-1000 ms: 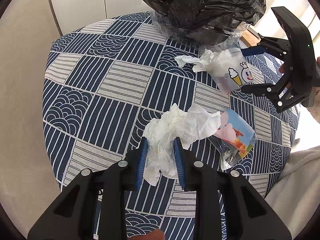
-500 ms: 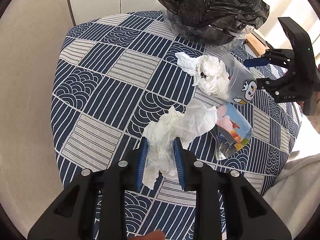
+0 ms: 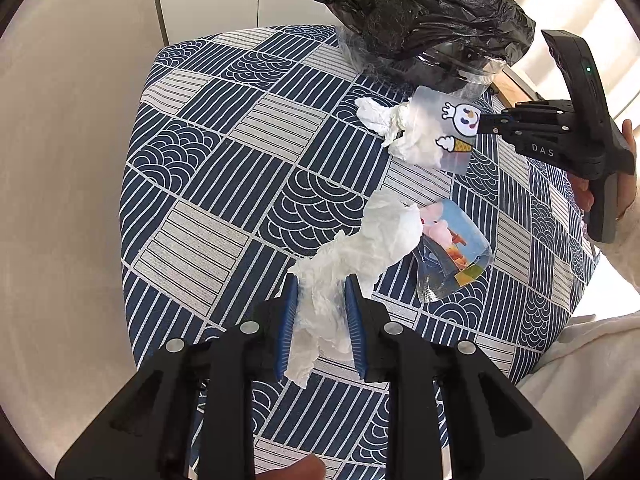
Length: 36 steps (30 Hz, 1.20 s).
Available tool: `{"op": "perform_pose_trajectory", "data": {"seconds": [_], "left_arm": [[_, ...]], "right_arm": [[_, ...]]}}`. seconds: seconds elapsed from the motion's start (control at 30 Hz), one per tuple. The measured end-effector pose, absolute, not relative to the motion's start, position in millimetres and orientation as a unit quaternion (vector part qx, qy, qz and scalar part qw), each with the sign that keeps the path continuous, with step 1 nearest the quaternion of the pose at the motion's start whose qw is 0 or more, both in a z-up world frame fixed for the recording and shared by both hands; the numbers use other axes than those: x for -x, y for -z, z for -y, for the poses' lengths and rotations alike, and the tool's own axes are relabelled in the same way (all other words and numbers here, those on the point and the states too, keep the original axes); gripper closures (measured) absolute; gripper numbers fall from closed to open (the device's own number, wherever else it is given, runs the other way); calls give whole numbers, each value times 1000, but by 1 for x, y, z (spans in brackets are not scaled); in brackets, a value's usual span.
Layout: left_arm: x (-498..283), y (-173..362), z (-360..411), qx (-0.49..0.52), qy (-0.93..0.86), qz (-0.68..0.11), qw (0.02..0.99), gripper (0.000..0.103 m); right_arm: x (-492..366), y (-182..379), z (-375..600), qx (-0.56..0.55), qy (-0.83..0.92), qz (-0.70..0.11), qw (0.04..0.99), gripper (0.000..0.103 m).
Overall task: Collect trash
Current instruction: 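Grasp the rim of the clear cartoon-face plastic cup with the right tool, then carry the tissue and clear cup over the bin and open both tools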
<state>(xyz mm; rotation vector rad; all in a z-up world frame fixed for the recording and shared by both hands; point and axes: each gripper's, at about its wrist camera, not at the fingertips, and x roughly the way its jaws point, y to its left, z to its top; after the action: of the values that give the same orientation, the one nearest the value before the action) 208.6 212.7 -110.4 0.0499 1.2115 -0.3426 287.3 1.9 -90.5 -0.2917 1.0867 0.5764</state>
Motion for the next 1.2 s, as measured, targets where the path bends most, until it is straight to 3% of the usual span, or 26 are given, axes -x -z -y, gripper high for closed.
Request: {"op": "perform_pose_trajectory", "data": {"seconds": [0.53,1.2], "left_arm": [[-182,87,-215,-37,127,-563,816,81],[-204,7,-183,-82,95,-504,854,81]], "right_arm": [[-261,38,49,84,-268,-486,827,102],[-236,-38,167,-38,-221,-416,881,102]]}}
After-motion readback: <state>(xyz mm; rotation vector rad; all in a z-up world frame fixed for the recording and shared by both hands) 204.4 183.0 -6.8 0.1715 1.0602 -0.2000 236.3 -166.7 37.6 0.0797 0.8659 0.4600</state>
